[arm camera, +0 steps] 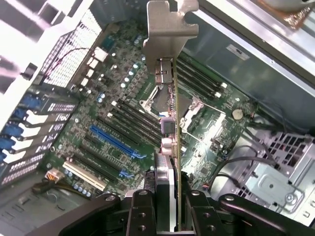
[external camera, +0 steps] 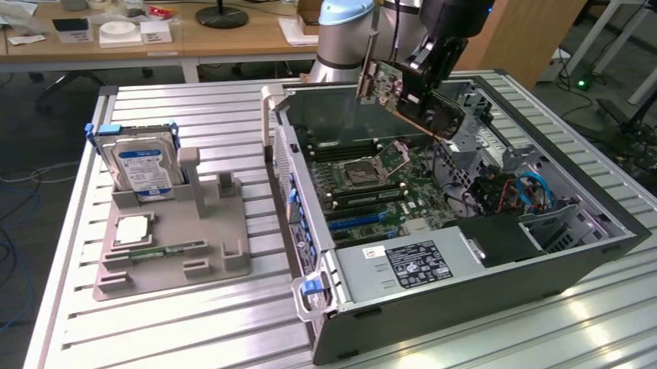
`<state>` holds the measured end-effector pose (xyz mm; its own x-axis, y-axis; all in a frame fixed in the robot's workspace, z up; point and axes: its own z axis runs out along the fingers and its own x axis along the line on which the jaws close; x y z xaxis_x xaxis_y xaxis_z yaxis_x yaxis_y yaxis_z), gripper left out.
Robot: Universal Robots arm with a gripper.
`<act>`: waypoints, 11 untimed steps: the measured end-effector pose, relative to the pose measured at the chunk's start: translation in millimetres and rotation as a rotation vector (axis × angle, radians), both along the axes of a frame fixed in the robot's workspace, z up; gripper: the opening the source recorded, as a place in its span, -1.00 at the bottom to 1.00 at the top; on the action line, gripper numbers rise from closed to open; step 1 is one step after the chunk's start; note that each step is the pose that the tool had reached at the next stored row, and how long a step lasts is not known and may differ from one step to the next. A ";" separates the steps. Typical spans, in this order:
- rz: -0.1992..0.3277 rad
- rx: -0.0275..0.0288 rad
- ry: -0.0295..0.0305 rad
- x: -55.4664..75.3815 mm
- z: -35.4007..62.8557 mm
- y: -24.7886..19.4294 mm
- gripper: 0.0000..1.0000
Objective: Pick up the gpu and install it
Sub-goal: 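Insert the gpu into the slot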
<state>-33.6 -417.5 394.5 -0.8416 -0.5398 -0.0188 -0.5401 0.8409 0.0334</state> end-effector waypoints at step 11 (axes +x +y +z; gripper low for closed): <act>0.149 -0.0001 -0.0029 0.0 0.0 -0.6 -0.44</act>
<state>-33.6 -418.1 394.5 -0.7521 -0.6587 -0.0210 -0.6591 0.7514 0.0315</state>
